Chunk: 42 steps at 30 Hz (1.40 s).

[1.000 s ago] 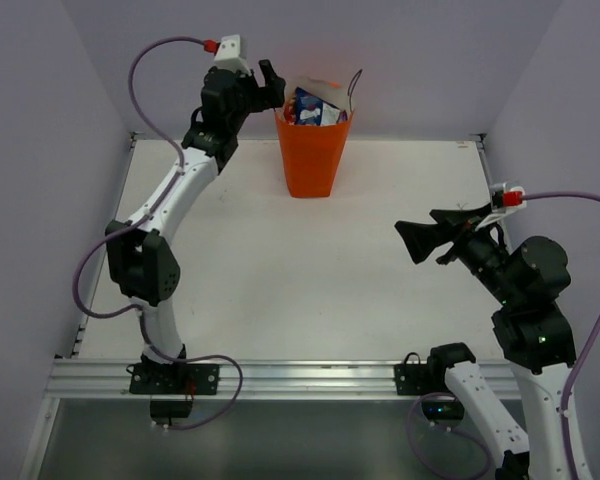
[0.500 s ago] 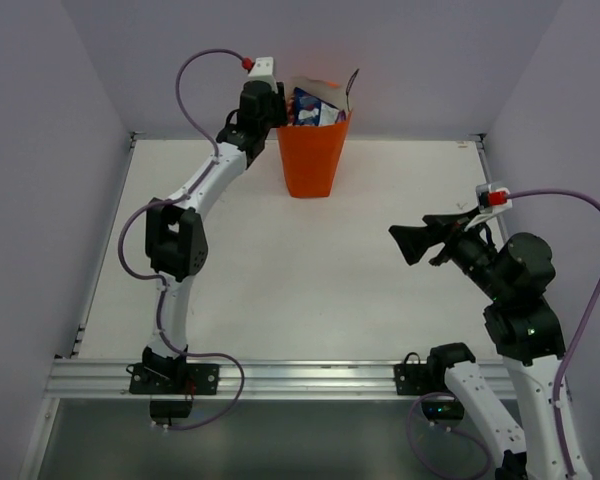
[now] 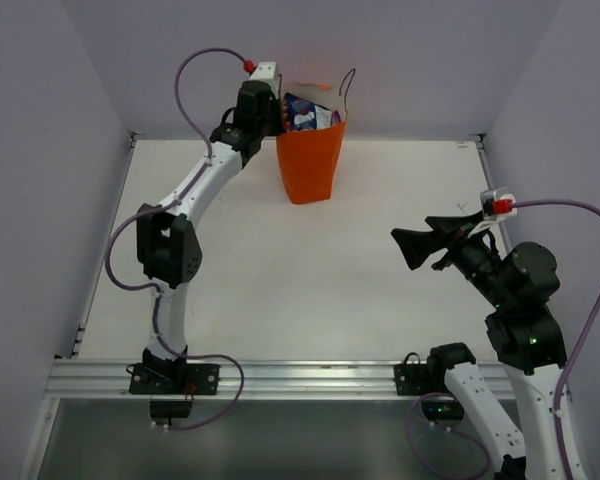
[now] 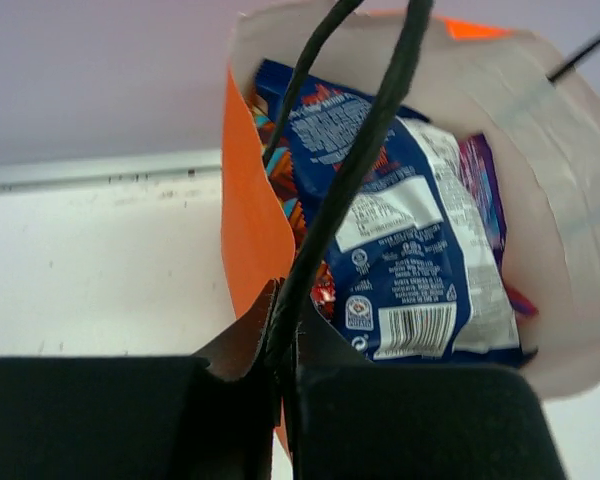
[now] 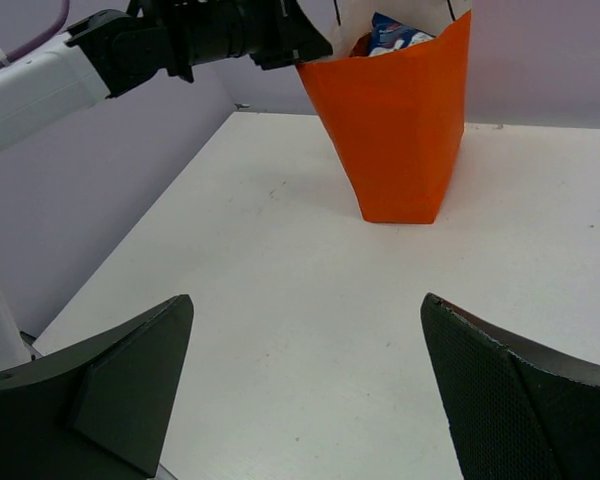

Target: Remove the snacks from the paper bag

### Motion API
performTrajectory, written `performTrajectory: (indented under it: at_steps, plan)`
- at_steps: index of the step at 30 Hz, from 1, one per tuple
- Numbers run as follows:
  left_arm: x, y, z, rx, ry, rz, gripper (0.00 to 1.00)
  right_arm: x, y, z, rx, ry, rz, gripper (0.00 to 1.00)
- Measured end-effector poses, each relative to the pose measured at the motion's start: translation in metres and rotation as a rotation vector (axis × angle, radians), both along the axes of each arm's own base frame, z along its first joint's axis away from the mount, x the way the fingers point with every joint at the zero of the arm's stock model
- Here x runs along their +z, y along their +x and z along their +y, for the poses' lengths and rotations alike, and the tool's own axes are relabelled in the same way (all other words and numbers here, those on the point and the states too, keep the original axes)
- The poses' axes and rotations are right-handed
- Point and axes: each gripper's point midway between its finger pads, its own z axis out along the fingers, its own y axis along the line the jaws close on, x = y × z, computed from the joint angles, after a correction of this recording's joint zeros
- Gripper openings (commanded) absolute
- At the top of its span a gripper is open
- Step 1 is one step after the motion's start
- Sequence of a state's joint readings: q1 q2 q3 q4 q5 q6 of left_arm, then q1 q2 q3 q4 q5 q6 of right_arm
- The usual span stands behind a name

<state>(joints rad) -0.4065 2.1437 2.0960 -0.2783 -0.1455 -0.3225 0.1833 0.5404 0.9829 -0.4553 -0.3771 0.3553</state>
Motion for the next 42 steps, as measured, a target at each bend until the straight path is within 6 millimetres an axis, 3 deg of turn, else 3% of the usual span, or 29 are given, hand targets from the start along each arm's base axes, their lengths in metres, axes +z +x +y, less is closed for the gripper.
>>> performTrajectory:
  at_steps: [2,5,16,21,25,28,32,34,38,42]
  plan:
    - [-0.003,-0.018,0.002,-0.026,0.008,0.045,0.0,0.001,-0.001,0.0,-0.001,0.0,-0.005,0.99]
    - [-0.008,-0.061,0.012,-0.065,0.012,0.115,0.0,0.002,-0.003,-0.001,-0.001,-0.004,-0.015,0.99]
    - [-0.004,-0.242,0.072,-0.155,0.027,0.238,0.0,0.005,0.001,0.002,0.018,-0.011,-0.011,0.99]
    - [0.002,-0.29,0.103,-0.125,0.071,0.219,0.0,0.006,0.008,0.012,0.065,-0.008,0.026,0.99]
    - [0.0,-0.303,0.126,-0.078,0.146,0.182,0.0,0.015,0.013,0.032,0.131,-0.022,0.042,0.99]
    - [-0.002,-0.302,0.135,-0.066,0.205,0.15,0.0,0.029,0.011,0.065,0.236,-0.051,0.048,0.99]
    - [0.002,-0.293,0.137,-0.082,0.264,0.099,0.0,0.054,0.014,0.125,0.363,-0.102,0.045,0.99]
    - [0.003,-0.289,0.137,-0.096,0.295,0.081,0.0,0.056,0.016,0.16,0.402,-0.142,0.05,0.99]
    - [0.005,-0.281,0.137,-0.108,0.343,0.052,0.0,0.054,0.025,0.222,0.435,-0.207,0.084,0.99]
    - [0.007,-0.277,0.138,-0.117,0.371,0.034,0.0,0.04,0.042,0.269,0.42,-0.244,0.161,0.97]
